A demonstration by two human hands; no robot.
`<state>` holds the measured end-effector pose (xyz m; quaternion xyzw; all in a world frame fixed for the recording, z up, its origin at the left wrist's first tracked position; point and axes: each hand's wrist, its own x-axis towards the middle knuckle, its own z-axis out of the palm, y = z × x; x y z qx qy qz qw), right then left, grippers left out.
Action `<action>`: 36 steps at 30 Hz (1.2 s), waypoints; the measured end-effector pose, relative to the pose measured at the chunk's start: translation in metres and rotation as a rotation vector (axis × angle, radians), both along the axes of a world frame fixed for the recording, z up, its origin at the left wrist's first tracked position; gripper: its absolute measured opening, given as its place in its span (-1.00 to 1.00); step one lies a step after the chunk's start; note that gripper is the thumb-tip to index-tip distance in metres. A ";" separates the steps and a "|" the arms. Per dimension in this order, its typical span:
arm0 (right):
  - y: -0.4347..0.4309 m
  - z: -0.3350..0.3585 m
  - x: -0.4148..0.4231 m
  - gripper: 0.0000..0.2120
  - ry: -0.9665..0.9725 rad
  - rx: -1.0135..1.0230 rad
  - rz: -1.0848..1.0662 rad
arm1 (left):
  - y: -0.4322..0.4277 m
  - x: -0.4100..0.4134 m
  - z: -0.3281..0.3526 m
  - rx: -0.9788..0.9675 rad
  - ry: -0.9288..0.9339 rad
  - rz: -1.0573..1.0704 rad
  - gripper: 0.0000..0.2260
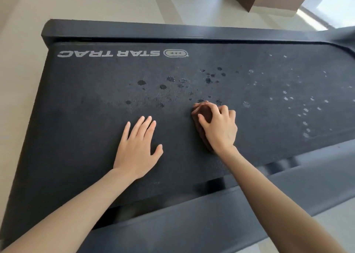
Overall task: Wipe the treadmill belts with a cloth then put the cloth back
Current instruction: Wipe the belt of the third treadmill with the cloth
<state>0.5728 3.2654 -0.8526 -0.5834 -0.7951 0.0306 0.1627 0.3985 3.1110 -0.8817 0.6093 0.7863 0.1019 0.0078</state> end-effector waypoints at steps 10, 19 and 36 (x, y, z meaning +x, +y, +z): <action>0.008 -0.002 -0.018 -0.61 -0.053 0.139 0.367 | 0.002 0.003 0.013 -0.039 -0.045 0.027 -0.43; 0.089 0.000 0.102 -0.66 0.040 0.035 0.233 | 0.004 0.007 0.016 -0.074 -0.026 0.027 -0.42; 0.115 0.013 0.170 -0.61 -0.009 -0.009 0.282 | 0.005 0.005 0.021 -0.126 -0.026 0.034 -0.44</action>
